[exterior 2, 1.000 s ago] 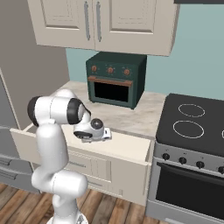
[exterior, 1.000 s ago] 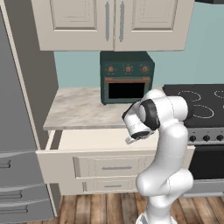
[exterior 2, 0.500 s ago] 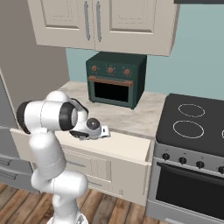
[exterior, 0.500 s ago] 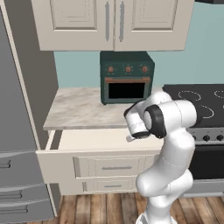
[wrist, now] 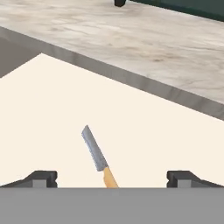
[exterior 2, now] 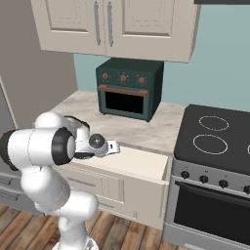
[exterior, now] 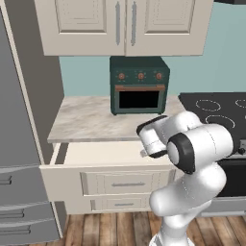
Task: Pick up the metallic utensils from the counter and place them in the open drawer. Make sure not to pick up any wooden utensils.
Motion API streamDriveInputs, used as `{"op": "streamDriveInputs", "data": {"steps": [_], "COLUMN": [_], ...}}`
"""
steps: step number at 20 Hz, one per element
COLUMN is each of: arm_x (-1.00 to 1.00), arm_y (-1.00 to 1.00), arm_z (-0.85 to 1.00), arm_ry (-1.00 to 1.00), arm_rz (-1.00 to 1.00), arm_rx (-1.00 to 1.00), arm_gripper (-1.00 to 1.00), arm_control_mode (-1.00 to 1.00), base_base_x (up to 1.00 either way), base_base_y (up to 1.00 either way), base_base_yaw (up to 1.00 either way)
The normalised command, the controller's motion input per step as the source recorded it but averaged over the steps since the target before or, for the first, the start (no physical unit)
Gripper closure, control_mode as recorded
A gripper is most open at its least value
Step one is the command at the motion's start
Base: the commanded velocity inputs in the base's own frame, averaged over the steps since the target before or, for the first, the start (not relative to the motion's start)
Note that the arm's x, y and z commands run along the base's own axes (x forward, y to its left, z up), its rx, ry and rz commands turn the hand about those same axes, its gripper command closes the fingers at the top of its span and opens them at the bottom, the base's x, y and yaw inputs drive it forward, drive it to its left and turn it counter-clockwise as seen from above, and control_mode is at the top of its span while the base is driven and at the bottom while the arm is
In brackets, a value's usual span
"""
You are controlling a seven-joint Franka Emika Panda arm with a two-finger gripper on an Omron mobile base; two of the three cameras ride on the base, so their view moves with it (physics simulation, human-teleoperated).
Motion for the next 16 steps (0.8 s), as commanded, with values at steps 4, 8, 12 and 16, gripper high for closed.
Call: {"op": "streamDriveInputs", "data": {"steps": [4,8,12,16], "arm_x": [0.0,-0.01,0.13,0.69], "arm_y": [0.0,0.0,0.01,0.05], "arm_z": [1.0,1.0,1.0,0.57], "arm_ry": [0.0,0.1,0.25,0.26], "arm_rz": [0.0,0.0,0.0,0.01], "arm_rx": [0.0,0.0,0.0,-0.01], "arm_gripper": [-1.0,-1.0,-1.0,-1.0], "arm_control_mode": [-1.0,-1.0,-1.0,-1.0], "base_base_x": [0.0,0.0,0.0,0.0], "base_base_y": [0.0,0.0,0.0,0.0], "base_base_yaw": [0.0,0.0,0.0,0.0]}}
